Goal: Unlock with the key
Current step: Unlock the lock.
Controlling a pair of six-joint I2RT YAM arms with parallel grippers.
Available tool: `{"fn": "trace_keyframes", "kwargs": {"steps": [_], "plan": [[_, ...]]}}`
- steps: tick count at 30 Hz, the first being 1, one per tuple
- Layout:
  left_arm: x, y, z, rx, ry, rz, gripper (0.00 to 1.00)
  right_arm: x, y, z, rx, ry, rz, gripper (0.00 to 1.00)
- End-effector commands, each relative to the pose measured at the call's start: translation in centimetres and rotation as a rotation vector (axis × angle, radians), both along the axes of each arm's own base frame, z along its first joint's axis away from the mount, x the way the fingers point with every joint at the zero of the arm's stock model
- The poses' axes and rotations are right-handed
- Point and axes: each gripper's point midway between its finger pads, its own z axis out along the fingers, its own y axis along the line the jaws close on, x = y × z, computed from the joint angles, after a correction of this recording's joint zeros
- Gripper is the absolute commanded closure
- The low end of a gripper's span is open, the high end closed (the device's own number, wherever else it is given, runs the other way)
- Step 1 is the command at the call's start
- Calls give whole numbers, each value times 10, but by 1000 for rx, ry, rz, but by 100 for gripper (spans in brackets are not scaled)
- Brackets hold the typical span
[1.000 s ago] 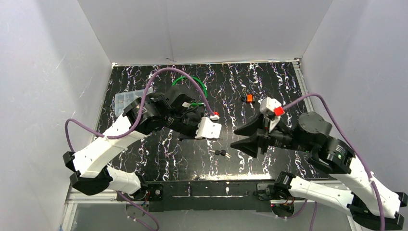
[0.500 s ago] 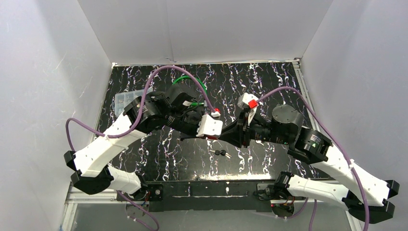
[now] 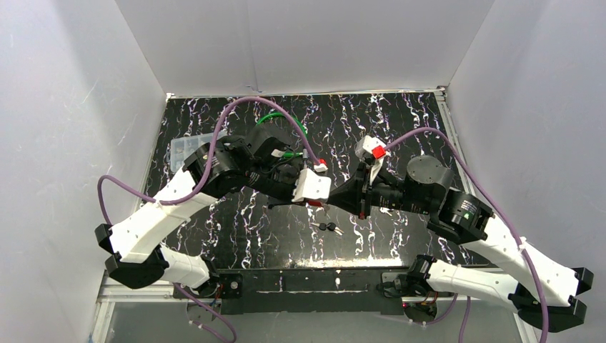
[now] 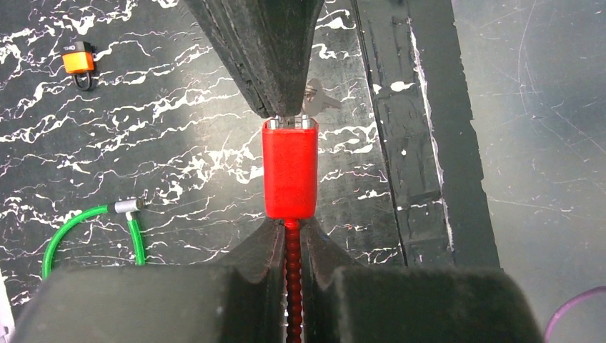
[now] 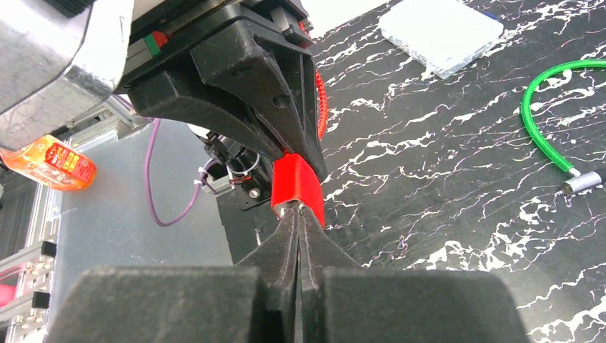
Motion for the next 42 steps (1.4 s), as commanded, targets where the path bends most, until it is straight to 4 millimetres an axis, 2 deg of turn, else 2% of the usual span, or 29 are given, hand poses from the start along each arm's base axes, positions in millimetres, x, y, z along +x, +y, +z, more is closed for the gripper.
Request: {"fn": "trace_keyframes", "kwargs": {"steps": [1, 6, 9, 12, 18, 19, 25, 31, 35, 42], "plan": [[-3, -2, 18, -58, -17, -5, 100, 0, 0, 6, 47, -13, -9, 86], [-1, -1, 17, -55, -25, -6, 100, -2, -3, 6, 65, -17, -10, 80], [0, -2, 18, -56, -31, -5, 100, -4, -3, 6, 68, -12, 2, 73], [0, -2, 18, -57, -33, -3, 100, -3, -2, 5, 71, -9, -1, 77], [1, -2, 20, -60, -39, 1, 100, -5, -2, 2, 66, -4, 5, 71], [2, -2, 20, -60, -41, 1, 100, -4, -2, 2, 67, -6, 2, 72], [3, -3, 22, -66, -50, 0, 100, -2, -1, -1, 55, 3, -8, 99], [11, -4, 27, -90, -125, -14, 100, 3, -4, -3, 90, 33, -56, 99], [26, -10, 41, -165, -254, -5, 100, 2, -4, -3, 103, 68, -65, 99], [47, -22, 66, -281, -423, 11, 100, 2, 11, -16, 106, 180, -48, 99]]}}
